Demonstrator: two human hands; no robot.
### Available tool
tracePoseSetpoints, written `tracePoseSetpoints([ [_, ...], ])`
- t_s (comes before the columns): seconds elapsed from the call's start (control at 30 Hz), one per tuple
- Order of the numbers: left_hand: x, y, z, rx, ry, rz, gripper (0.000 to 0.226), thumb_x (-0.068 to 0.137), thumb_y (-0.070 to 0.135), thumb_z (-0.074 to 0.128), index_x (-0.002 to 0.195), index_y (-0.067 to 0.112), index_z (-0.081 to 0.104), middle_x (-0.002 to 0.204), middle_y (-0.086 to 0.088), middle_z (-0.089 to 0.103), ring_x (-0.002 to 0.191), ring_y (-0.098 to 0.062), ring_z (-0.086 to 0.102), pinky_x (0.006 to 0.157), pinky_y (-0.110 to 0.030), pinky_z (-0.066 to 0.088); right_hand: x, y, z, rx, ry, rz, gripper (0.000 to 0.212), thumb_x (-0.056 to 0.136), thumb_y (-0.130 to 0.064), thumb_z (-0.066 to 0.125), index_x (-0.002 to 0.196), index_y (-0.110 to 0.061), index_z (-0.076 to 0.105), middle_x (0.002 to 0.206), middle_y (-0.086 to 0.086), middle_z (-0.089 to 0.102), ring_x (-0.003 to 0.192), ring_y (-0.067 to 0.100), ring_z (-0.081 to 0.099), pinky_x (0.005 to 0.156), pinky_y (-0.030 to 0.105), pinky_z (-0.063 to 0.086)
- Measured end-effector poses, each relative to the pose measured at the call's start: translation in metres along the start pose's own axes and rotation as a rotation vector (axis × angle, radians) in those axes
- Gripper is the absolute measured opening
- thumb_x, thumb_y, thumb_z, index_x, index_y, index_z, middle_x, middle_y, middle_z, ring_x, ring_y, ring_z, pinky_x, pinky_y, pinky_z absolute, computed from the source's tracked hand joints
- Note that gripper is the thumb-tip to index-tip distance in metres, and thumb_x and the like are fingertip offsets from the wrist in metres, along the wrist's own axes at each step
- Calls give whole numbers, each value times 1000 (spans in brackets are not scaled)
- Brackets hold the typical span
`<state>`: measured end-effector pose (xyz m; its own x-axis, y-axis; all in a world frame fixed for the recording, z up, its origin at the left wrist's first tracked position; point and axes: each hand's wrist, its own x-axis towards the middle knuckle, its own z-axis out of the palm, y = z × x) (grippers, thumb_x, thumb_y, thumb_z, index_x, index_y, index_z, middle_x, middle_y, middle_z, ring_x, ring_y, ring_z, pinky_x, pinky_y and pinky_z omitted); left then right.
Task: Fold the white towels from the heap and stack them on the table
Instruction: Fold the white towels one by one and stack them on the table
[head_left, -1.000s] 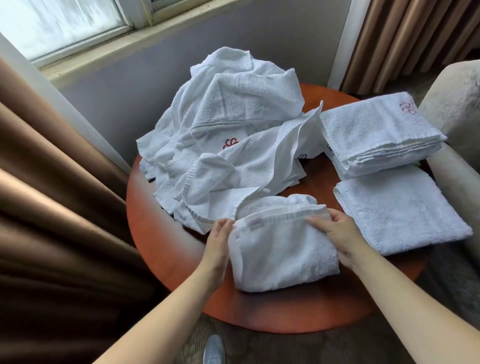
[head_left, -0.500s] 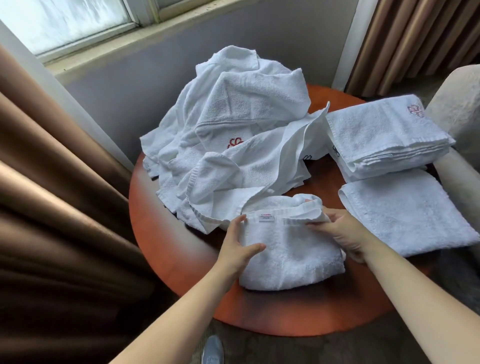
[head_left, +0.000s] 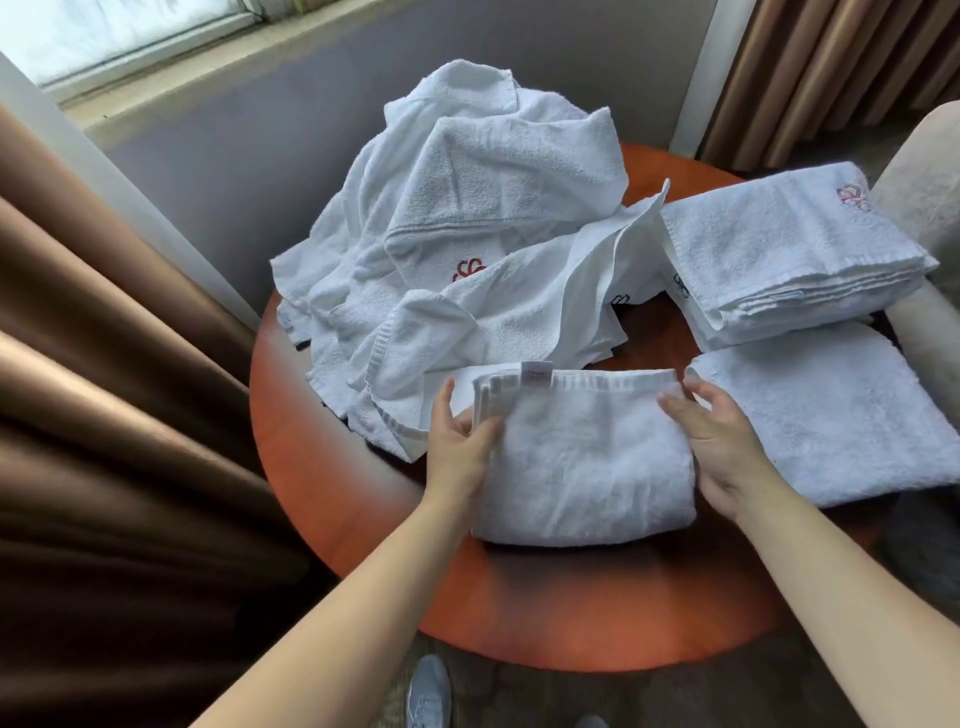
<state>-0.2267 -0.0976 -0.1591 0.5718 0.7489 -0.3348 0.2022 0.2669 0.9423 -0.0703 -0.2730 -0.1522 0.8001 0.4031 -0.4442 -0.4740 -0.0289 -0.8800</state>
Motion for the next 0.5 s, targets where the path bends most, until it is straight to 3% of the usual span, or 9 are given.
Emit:
tracePoseSetpoints([
  [0.1, 7, -6, 7, 84, 73, -100, 70, 88, 25, 69, 145, 14, 30, 124, -7, 58, 99, -12, 56, 81, -22, 40, -11, 9, -6, -206, -73, 127, 43, 82, -22, 71, 118, -3, 59, 108, 13, 71, 94, 24, 70, 78, 37, 56],
  [0.2, -7, -18, -1, 112, 129, -150, 52, 82, 30, 74, 122, 11, 46, 106, -6, 59, 89, -12, 56, 71, -17, 41, -29, 13, -24, -358, -259, 236, 49, 72, -22, 80, 116, -8, 64, 104, 7, 74, 100, 25, 69, 96, 49, 48],
  [0.27, -22, -29, -16, 177, 94, -114, 45, 78, 26, 78, 111, 8, 54, 92, -1, 62, 81, -9, 59, 66, -11, 42, -38, 12, -34, -562, -397, 250, 52, 63, -19, 82, 112, -15, 66, 100, -2, 75, 97, 16, 70, 94, 42, 51],
  [0.37, -41, -48, -40, 446, -122, 5, 42, 63, 38, 85, 98, 28, 63, 98, 14, 65, 95, -2, 60, 77, -7, 41, -42, 17, -40, -746, -472, 236, 47, 64, 1, 81, 105, -18, 67, 91, -7, 75, 86, 6, 70, 73, 20, 55],
  [0.43, -46, -54, -46, 660, -202, 137, 48, 50, 56, 73, 94, 43, 60, 104, 24, 55, 104, 3, 49, 86, -1, 29, -42, 25, -38, -774, -467, 200, 42, 64, 6, 79, 98, -16, 66, 81, -9, 74, 77, 2, 68, 64, 14, 50],
  [0.5, -48, -55, -43, 634, -208, 215, 46, 51, 52, 65, 96, 46, 60, 110, 25, 52, 109, 1, 47, 90, 0, 26, -39, 28, -35, -786, -427, 140, 34, 67, 4, 76, 94, -14, 66, 77, -10, 71, 74, -1, 65, 63, 14, 47],
])
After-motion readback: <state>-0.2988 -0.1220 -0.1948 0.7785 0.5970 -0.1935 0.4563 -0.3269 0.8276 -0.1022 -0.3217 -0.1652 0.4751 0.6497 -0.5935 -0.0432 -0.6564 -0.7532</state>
